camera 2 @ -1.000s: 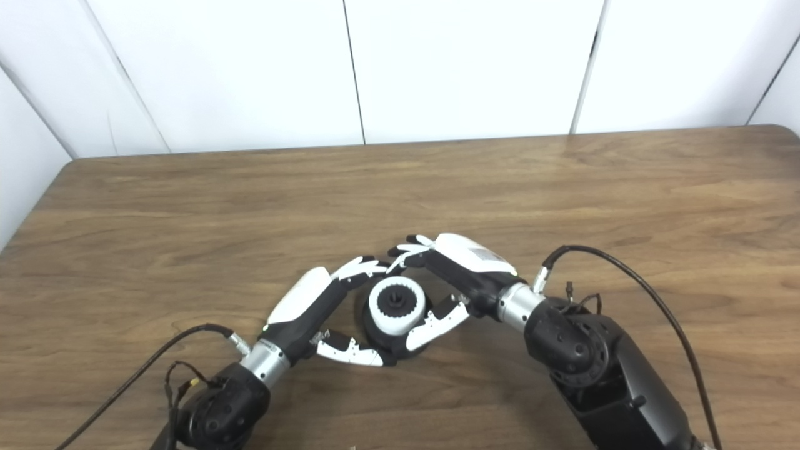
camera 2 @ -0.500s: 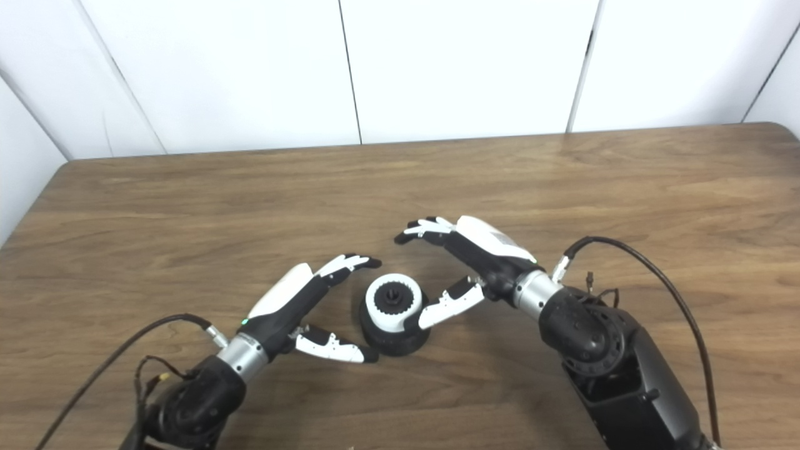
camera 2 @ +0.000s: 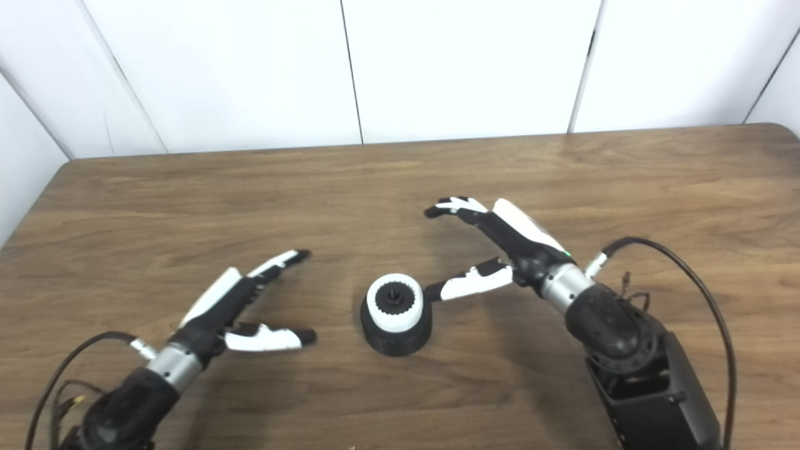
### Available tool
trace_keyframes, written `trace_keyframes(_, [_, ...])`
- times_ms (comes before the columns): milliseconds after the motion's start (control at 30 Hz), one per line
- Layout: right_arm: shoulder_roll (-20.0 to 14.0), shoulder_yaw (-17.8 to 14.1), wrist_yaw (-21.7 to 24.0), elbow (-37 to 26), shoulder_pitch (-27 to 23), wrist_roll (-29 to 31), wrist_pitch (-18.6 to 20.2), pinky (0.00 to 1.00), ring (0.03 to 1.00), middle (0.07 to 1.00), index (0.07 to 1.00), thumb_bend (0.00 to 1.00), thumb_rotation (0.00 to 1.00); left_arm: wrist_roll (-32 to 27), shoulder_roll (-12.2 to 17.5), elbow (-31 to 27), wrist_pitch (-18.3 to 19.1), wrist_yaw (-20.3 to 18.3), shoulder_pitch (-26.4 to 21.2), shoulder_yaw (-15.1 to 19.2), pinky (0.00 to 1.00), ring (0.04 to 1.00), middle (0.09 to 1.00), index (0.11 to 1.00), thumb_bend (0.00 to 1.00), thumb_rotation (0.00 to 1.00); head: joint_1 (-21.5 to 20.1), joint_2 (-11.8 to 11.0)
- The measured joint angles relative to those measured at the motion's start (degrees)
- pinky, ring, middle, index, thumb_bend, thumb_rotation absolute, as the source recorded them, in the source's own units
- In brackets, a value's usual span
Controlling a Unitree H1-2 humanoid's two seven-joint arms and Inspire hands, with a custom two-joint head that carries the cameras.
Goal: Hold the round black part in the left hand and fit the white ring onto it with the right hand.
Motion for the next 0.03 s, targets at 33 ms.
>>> trace_keyframes(33, [0.2, -0.7, -0.7, 0.3, 0.5, 0.6, 0.0, 0.92, 0.959, 0.933, 0.864, 0.88, 0.59, 0.1, -0.2, -0.3, 0.0, 0.6, 0.3, 0.6, 0.92, 0.968, 0.985, 0.983, 0.82, 0.90, -0.2, -0.2])
